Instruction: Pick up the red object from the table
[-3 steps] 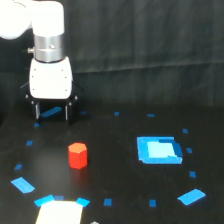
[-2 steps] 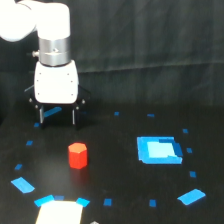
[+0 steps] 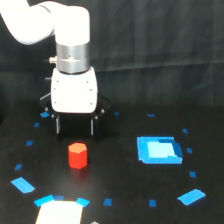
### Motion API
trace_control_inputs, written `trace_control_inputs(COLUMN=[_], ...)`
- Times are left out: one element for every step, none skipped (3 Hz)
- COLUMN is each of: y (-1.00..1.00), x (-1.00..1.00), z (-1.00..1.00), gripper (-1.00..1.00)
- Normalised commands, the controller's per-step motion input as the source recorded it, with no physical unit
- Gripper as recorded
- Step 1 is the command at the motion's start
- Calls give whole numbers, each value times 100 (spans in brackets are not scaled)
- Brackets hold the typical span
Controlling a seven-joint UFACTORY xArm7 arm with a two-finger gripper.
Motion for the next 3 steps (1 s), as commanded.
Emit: trace_control_inputs(y=[-73,-100,-33], x=[15,39,2], z=[-60,-76,-78], gripper=[100,100,100])
